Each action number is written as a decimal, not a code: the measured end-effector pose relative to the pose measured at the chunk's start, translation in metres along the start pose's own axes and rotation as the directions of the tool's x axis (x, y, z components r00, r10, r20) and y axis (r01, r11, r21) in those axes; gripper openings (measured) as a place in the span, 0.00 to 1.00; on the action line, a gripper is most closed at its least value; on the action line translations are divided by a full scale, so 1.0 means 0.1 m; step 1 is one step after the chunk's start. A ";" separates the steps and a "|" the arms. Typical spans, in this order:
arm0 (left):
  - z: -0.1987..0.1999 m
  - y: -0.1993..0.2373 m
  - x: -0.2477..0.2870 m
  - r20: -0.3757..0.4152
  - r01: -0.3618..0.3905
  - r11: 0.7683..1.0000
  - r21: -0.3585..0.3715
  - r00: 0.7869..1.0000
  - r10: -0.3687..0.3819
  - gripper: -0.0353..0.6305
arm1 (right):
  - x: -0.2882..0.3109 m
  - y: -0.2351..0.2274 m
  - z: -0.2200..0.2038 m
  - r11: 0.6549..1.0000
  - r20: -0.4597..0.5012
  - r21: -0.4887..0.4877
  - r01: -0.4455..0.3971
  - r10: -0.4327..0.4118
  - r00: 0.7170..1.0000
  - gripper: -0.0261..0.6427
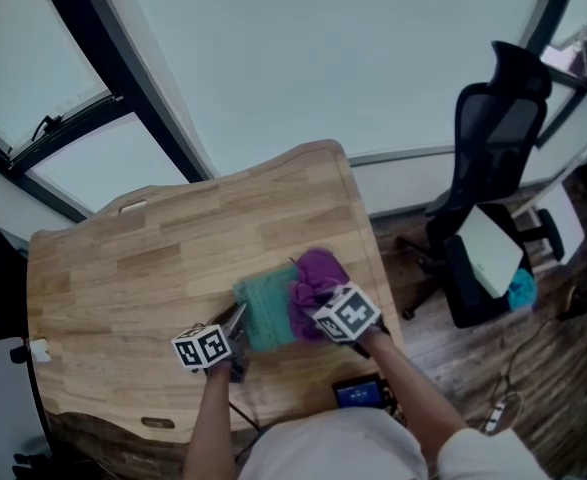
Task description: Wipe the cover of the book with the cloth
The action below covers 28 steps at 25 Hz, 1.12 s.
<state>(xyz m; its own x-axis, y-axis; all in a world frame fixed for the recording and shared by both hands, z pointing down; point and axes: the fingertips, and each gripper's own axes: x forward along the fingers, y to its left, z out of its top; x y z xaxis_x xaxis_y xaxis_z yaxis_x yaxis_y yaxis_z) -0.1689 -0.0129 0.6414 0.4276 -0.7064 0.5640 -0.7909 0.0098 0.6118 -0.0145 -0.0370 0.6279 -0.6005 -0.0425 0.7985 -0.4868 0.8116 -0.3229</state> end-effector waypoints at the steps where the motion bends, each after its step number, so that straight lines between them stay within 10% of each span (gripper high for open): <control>1: 0.00 0.00 0.00 0.000 -0.001 1.000 0.001 1.000 0.001 0.21 | -0.01 -0.02 -0.01 1.000 0.000 -0.003 0.005 -0.005 1.000 0.15; 28: -0.01 0.00 0.01 -0.008 0.007 1.000 -0.002 1.000 -0.007 0.21 | -0.10 -0.50 0.17 0.993 0.003 0.022 0.114 -0.115 0.993 0.15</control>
<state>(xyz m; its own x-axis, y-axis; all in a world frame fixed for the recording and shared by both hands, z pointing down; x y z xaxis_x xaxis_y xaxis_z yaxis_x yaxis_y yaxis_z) -0.1679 -0.0122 0.6425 0.4361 -0.7010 0.5643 -0.7873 0.0065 0.6165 0.0053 -0.0872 0.6274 -0.5430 -0.1371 0.8285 -0.5662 0.7884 -0.2406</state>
